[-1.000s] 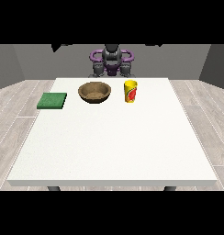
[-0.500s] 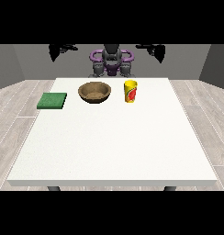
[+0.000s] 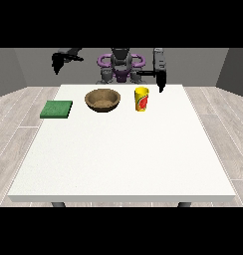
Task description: Pick the cup and pour the ball into the bowl, then pick the bowl and place it on the pad
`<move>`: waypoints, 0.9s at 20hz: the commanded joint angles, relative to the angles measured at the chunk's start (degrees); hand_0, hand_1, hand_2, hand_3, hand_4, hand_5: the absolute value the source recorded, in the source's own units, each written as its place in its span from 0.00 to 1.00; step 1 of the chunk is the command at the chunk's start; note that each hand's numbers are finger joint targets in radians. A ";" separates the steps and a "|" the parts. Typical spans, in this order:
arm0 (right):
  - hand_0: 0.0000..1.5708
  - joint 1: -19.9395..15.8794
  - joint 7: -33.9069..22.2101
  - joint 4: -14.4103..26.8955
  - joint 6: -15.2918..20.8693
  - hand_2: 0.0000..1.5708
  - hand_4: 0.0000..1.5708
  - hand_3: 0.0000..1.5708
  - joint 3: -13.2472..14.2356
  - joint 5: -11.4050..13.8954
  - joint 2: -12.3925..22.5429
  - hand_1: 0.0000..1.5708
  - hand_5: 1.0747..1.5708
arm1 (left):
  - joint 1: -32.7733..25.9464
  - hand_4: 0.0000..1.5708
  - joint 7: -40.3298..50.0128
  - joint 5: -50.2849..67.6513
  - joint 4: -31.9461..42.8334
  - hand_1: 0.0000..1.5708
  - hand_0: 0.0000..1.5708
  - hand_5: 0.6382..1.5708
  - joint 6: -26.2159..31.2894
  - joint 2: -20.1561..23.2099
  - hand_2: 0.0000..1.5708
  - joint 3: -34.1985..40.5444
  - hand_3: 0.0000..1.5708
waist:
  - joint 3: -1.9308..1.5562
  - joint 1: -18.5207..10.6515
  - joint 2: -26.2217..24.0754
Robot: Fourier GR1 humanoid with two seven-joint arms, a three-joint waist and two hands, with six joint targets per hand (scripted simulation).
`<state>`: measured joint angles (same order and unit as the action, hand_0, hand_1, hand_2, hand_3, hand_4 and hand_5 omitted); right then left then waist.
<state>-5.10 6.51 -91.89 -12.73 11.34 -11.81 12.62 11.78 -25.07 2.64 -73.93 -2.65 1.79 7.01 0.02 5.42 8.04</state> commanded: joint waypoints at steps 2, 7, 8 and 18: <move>0.00 -3.78 4.61 5.05 -2.46 0.00 0.00 0.00 3.21 -1.09 2.49 0.00 1.00 | 4.76 0.00 -9.13 -0.91 8.53 0.00 0.00 0.95 -4.01 -1.72 0.00 -0.23 0.00 | -0.01 1.27 6.10; 0.00 -3.42 5.54 5.34 -6.23 0.00 0.00 0.00 3.08 -3.16 3.03 0.00 1.00 | 7.68 0.00 -17.18 -0.58 20.48 0.00 0.00 0.94 -3.23 -0.97 0.00 3.28 0.00 | 0.01 2.42 6.22; 0.00 -2.33 7.16 6.00 -3.94 0.00 0.00 0.00 1.39 0.35 1.09 0.00 1.00 | 11.80 0.00 -14.76 -0.75 22.21 0.00 0.00 0.94 -4.29 -0.28 0.00 3.61 0.00 | 0.00 2.87 5.81; 0.00 -5.39 12.94 10.44 -4.02 0.00 0.00 0.00 1.70 1.86 0.30 0.00 1.00 | 18.53 0.00 -24.86 0.78 35.99 0.00 0.00 0.95 -3.33 3.12 0.00 6.72 0.00 | 0.01 2.42 10.16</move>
<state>-8.54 17.01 -82.97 -17.12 13.13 -10.80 13.35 26.77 -46.82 2.79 -42.22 -6.98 3.01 12.21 0.02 7.90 15.13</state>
